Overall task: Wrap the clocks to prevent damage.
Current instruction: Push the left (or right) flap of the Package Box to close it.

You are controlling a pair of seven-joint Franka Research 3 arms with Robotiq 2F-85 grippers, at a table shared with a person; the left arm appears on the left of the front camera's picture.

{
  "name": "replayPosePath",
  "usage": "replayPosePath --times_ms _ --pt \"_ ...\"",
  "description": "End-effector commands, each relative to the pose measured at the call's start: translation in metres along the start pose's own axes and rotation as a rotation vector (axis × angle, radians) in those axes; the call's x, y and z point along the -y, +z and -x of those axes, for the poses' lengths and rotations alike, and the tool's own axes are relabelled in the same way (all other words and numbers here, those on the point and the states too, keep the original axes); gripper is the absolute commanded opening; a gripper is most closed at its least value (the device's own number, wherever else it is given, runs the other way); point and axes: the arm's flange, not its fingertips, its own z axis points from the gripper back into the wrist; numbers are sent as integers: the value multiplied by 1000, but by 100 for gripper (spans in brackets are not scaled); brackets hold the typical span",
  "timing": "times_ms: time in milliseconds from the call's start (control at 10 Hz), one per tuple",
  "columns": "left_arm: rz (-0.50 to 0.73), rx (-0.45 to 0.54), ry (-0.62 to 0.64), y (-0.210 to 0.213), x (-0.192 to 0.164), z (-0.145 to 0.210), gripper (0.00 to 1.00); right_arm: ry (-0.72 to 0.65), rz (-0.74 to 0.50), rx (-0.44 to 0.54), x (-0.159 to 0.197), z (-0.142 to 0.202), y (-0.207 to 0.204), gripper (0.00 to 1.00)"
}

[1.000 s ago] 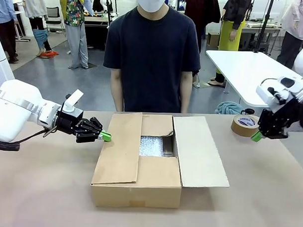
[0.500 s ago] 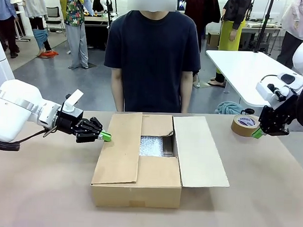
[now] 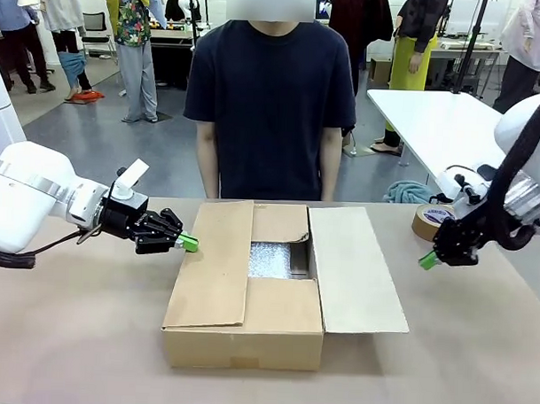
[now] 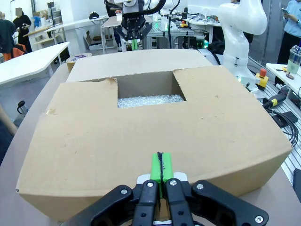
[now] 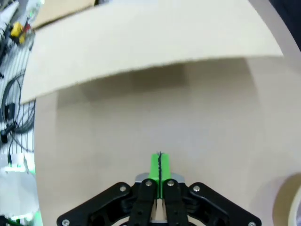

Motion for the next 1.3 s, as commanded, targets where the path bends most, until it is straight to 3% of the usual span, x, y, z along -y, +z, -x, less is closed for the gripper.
replayPosePath --times_ms 0,400,600,1000,1200 --pt "-9 1 6 -3 0 3 0 25 -17 146 5 0 -16 1" --pt "-9 1 6 -3 0 3 0 99 -123 251 -3 -14 -54 1" --pt "-9 1 6 -3 0 3 0 231 -183 378 -8 -12 -62 1" --pt "-9 1 6 -3 0 3 0 196 -115 602 0 -7 -65 1" --pt "-9 1 6 -3 0 3 0 143 -34 594 0 -16 -75 1"
